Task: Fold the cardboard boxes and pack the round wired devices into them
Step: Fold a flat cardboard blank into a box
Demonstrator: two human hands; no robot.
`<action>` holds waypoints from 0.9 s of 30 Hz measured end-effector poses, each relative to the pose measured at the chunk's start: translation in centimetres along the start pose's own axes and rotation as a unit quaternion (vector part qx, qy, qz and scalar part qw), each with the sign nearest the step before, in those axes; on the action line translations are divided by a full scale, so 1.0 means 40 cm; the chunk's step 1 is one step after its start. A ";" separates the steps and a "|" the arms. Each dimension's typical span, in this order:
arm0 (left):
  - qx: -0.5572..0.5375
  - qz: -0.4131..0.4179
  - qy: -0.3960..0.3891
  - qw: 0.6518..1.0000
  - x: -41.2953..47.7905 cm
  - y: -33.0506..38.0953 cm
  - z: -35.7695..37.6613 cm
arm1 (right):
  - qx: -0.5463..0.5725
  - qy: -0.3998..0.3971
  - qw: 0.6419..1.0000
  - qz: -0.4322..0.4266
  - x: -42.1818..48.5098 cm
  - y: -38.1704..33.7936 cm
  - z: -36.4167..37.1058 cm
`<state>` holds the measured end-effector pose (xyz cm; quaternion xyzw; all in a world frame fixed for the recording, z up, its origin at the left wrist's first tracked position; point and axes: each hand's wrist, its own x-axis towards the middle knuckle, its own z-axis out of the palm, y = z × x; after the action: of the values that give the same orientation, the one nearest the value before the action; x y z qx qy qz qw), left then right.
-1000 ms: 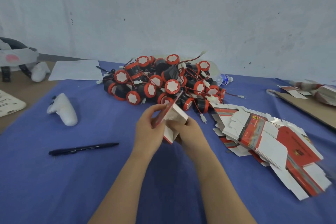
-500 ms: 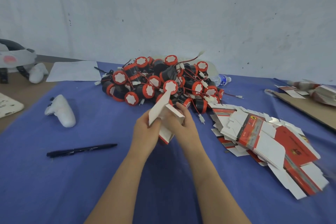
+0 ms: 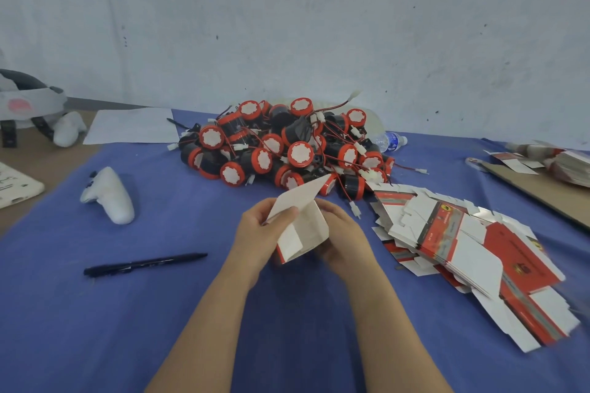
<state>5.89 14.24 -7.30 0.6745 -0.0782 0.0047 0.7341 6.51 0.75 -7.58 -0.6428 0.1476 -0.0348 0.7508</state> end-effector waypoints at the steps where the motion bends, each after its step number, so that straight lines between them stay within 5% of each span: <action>1: -0.004 -0.017 0.011 1.000 0.001 -0.002 0.000 | -0.043 0.027 0.997 -0.055 -0.006 -0.002 -0.002; 5: -0.025 -0.102 0.030 0.994 0.004 0.002 -0.010 | -0.310 0.055 0.909 -0.275 -0.031 0.005 0.010; 9: 0.022 -0.132 0.006 0.991 0.001 0.009 -0.026 | -0.288 0.045 0.880 -0.374 -0.039 -0.015 0.001; 16: -0.240 -0.112 -0.091 0.960 -0.001 0.038 -0.023 | -0.117 0.131 0.943 -0.284 -0.037 -0.039 -0.014; 21: -0.268 -0.109 -0.012 0.957 0.001 0.030 0.002 | -0.160 0.087 0.954 -0.238 -0.036 -0.020 0.004; 24: -0.288 -0.077 0.019 0.954 0.002 0.028 0.009 | -0.202 0.125 0.940 -0.245 -0.036 -0.011 0.018; 27: -0.158 -0.057 0.057 0.984 -0.010 0.020 0.042 | -0.183 0.167 0.945 -0.212 -0.033 -0.007 0.017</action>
<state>5.24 12.70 -6.44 0.5517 0.0026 -0.0118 0.8340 5.46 1.66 -6.97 -0.7706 0.1352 -0.2727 0.5599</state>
